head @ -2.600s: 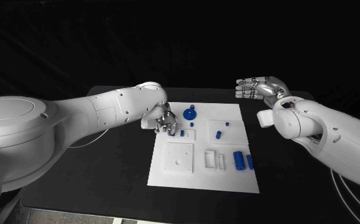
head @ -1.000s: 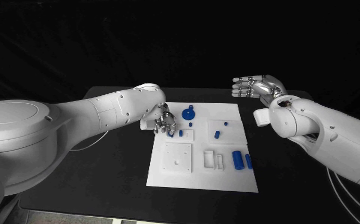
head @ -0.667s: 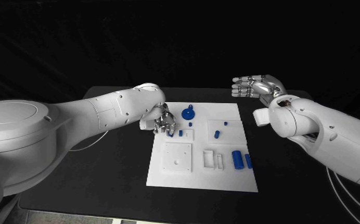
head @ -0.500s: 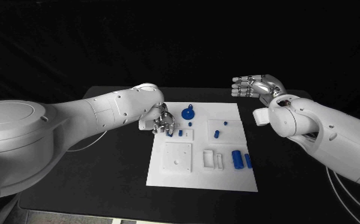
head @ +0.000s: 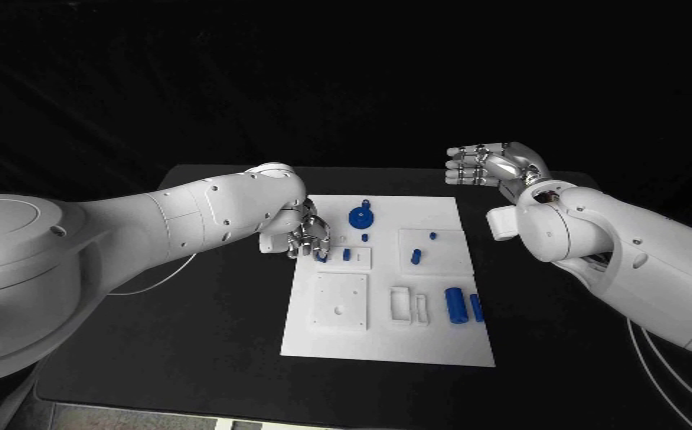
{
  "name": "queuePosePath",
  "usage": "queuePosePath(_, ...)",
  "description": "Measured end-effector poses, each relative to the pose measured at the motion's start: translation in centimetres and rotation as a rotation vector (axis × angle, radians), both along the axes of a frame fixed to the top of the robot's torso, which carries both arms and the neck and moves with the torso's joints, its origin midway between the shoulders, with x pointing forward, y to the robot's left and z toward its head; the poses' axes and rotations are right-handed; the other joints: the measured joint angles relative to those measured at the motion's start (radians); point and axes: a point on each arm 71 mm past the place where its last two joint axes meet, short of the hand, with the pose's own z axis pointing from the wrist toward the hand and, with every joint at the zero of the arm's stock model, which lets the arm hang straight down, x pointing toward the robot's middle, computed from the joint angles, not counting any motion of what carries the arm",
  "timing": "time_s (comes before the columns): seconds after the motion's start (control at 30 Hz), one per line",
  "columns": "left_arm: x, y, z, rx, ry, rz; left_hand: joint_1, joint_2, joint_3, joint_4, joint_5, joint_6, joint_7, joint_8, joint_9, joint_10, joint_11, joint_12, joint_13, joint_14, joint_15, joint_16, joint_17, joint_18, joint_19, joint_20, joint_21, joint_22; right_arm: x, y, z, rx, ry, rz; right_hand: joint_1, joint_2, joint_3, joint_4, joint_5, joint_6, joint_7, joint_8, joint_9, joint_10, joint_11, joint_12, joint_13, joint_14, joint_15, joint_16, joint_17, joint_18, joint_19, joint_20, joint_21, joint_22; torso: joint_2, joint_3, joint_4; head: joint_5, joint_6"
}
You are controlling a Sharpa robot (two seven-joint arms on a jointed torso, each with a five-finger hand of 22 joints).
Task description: Assemble the parts on the task board
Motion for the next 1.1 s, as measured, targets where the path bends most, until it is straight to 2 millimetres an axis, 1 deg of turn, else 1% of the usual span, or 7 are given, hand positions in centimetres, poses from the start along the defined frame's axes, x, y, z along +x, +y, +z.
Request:
queuePosePath(0.2,-0.10,-0.02,0.03,-0.014,-0.008,0.010,0.000,0.000,0.000,0.000,0.000,0.000,0.000,-0.001,0.000,0.000,0.000,0.000,0.000,0.000,0.000,0.000,0.000,0.000,0.000,0.000,0.000,0.000,0.00,-0.01,-0.01,0.000,0.001,0.000,0.000,0.000,0.000,0.000,0.000,0.000,0.000,0.000,0.000,0.000,0.000,0.000,0.000,0.000,0.000,0.000,0.000,0.000,-0.007,0.000,0.010,-0.003,0.000,0.0005,-0.0002,0.000,0.000)
queuePosePath(0.27,-0.09,-0.06,0.04,-0.020,-0.011,0.014,0.001,-0.001,0.000,0.000,0.000,0.000,0.000,-0.002,0.000,0.000,0.000,0.000,0.000,0.000,0.000,0.000,0.000,0.000,0.000,0.000,0.000,0.000,0.01,0.00,-0.01,0.000,0.001,0.000,0.000,0.000,0.000,0.000,0.000,0.000,0.000,0.000,0.000,-0.004,0.004,0.000,0.000,0.000,0.000,0.000,0.000,0.000,-0.007,0.000,0.010,-0.003,0.000,0.0005,-0.0007,0.000,0.000)
queuePosePath(0.4,-0.03,-0.12,0.07,-0.030,-0.016,0.024,0.001,-0.001,0.000,0.000,0.000,0.000,0.000,-0.004,0.000,0.000,0.000,0.000,0.000,0.000,0.000,0.000,0.000,0.000,0.000,0.000,0.000,0.000,0.01,0.02,-0.02,0.000,0.001,0.000,0.000,0.000,0.000,0.000,0.000,0.000,0.000,0.000,0.000,-0.004,0.004,0.000,0.000,0.000,0.000,0.000,0.000,0.000,-0.007,0.000,0.010,-0.003,0.001,0.0005,-0.0019,0.000,0.001)
queuePosePath(0.53,0.05,-0.22,0.10,-0.040,-0.022,0.033,0.001,-0.001,0.000,0.000,0.000,0.000,0.000,0.000,0.000,0.000,0.000,0.000,0.001,0.004,-0.004,0.000,0.001,0.000,0.000,0.000,0.000,0.000,0.02,0.03,-0.03,0.000,0.002,0.000,0.000,0.000,0.000,0.000,0.000,0.000,0.000,0.000,0.000,-0.004,0.004,0.000,0.000,0.000,0.000,0.000,0.000,0.000,-0.007,0.000,0.010,-0.003,0.001,0.0006,-0.0019,0.001,0.001)
queuePosePath(1.1,0.40,-0.45,0.14,-0.054,-0.026,0.052,0.001,-0.001,-0.001,-0.001,0.002,0.000,0.000,0.000,0.000,0.000,0.000,0.000,0.001,0.004,-0.004,0.000,0.001,0.000,0.000,0.000,0.000,0.000,0.03,0.11,-0.06,0.000,0.004,0.001,0.000,0.000,0.000,0.000,0.000,0.000,0.000,0.000,0.000,-0.004,0.004,0.000,-0.001,0.000,0.000,0.000,0.000,0.000,-0.007,0.000,0.010,-0.003,0.001,0.0002,-0.0016,0.000,0.001)
